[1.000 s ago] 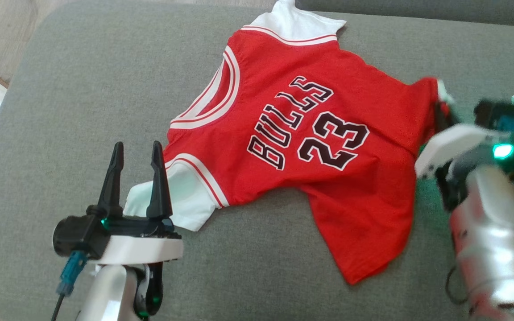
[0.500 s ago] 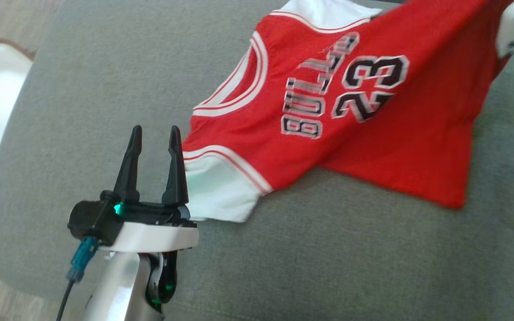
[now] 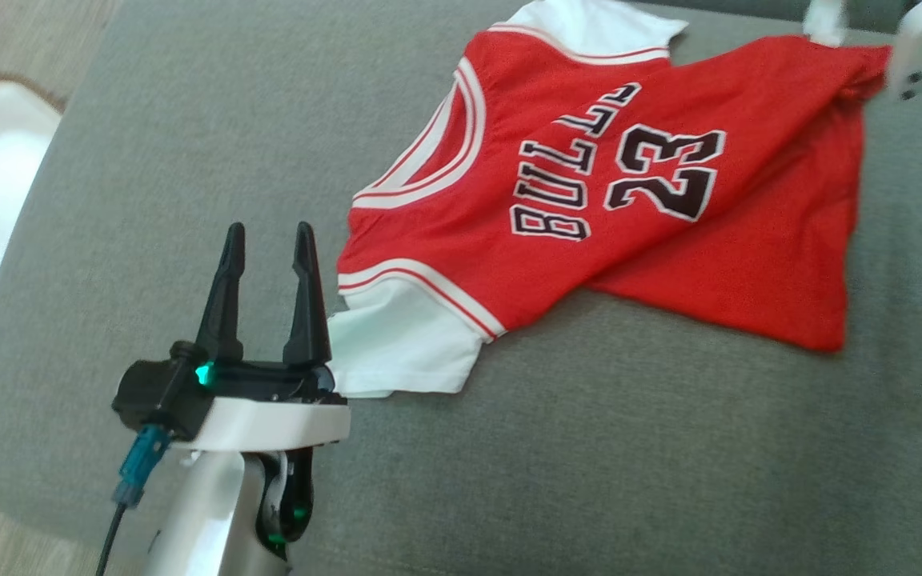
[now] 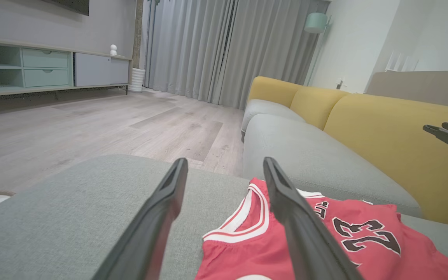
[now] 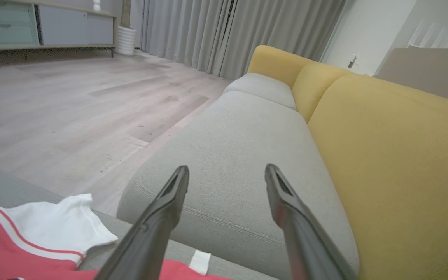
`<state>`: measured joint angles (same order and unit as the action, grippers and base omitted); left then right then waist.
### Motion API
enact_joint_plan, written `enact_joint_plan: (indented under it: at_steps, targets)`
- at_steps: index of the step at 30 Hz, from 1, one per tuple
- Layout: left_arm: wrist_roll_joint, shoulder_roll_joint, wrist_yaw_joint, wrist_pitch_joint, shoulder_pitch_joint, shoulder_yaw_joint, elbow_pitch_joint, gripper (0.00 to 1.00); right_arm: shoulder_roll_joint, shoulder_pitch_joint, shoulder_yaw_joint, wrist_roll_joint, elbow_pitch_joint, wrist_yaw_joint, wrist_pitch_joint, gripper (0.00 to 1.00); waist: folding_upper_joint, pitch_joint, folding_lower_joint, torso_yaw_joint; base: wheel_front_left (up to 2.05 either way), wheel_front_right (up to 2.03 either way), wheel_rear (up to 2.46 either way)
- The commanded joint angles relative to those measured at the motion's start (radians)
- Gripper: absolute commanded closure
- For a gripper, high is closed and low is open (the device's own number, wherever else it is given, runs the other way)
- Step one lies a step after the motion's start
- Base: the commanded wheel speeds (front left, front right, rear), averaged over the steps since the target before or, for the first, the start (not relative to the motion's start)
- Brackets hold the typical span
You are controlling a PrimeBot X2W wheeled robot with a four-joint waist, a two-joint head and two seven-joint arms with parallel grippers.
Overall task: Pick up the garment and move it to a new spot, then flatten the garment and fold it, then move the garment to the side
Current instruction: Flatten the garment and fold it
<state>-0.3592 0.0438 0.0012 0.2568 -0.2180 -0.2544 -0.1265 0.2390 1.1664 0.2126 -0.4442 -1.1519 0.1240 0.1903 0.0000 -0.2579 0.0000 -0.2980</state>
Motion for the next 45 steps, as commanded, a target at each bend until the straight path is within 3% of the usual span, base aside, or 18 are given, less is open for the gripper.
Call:
enact_joint_plan:
  at_steps: [1,7,15,24,29,39,45]
  targets:
    - [0.011,0.006,0.007,0.005,-0.011,0.038,0.034,0.0,-0.029,0.003,-0.009,0.014,0.022,0.007,0.02,0.0,0.0,0.019,0.0,0.019,0.0,0.0,0.0]
    - [0.035,0.006,-0.002,0.005,0.022,0.072,0.034,0.0,-0.112,-0.106,-0.029,0.141,0.067,0.007,0.07,0.0,0.0,0.078,0.0,0.085,0.0,0.0,0.0]
    - [0.053,0.006,-0.006,0.005,0.078,0.108,0.035,0.0,-0.175,-0.513,-0.144,0.403,0.479,0.007,0.071,0.0,0.0,0.152,0.0,0.167,0.0,0.0,0.0]
    - [0.063,0.006,-0.011,0.005,0.138,0.12,0.027,0.0,-0.188,-0.941,-0.199,0.551,0.805,0.007,0.071,0.0,0.0,0.195,0.0,0.205,0.0,0.0,0.0]
    - [0.065,0.006,-0.011,0.005,0.15,0.12,0.013,0.0,-0.189,-1.023,-0.216,0.583,0.853,0.007,0.071,0.0,0.0,0.193,0.0,0.215,0.0,0.0,0.0]
    - [0.093,0.006,-0.002,0.005,0.145,0.138,-0.027,0.0,-0.189,-1.021,-0.237,0.601,0.865,0.007,0.071,0.0,0.0,0.191,0.0,0.211,0.0,0.0,0.0]
    - [0.117,0.012,0.027,-0.01,0.144,0.149,-0.207,0.0,-0.189,-1.025,-0.241,0.612,0.862,0.007,0.071,0.0,0.0,0.188,0.0,0.213,0.0,0.0,0.0]
